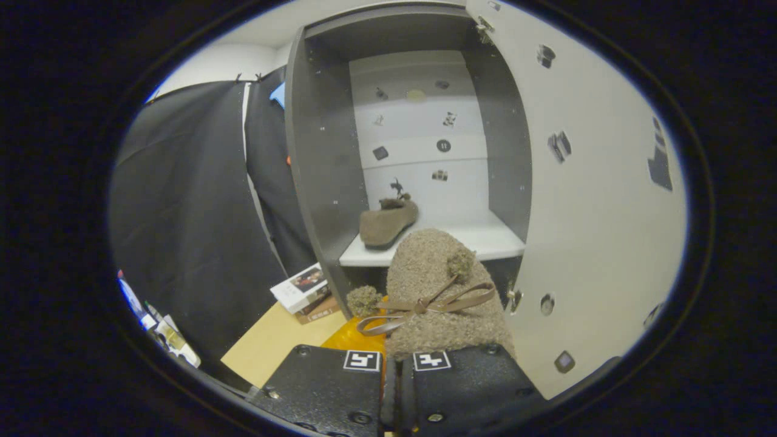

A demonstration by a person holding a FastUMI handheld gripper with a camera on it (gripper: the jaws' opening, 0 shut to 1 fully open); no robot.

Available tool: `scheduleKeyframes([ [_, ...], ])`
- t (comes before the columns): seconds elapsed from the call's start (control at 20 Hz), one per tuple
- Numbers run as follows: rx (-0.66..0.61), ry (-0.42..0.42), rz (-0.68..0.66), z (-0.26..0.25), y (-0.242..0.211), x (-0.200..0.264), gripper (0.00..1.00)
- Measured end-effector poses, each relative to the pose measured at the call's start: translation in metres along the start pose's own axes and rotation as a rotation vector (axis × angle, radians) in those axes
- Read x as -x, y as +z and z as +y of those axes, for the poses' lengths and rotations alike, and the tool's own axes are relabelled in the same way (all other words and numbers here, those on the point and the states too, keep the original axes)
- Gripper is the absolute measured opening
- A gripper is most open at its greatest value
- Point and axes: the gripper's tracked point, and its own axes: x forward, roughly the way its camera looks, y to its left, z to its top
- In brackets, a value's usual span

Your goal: Open the shoe cabinet door, grab the shoes and put them into the shoe cabinet, then close the shoe cabinet door.

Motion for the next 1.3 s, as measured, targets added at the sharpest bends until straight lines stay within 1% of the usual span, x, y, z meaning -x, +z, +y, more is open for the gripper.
scheduleKeyframes([
  [0.1,0.015,-0.003,-0.051,0.001,0.03,-0.013,0.07],
  [0.35,0.024,0.0,-0.11,0.002,0.086,-0.057,0.07],
  [0.6,0.018,-0.025,-0.125,-0.006,0.121,-0.119,0.07],
  [0.65,0.021,-0.039,-0.123,-0.009,0.122,-0.128,0.07],
  [0.85,0.012,-0.067,-0.084,-0.019,0.131,-0.187,0.07],
  [1.0,0.011,-0.09,-0.042,-0.026,0.125,-0.227,0.07],
  [1.15,-0.034,-0.113,0.01,-0.037,0.114,-0.257,0.07],
  [1.3,-0.019,-0.152,0.048,-0.048,0.106,-0.277,0.07],
])
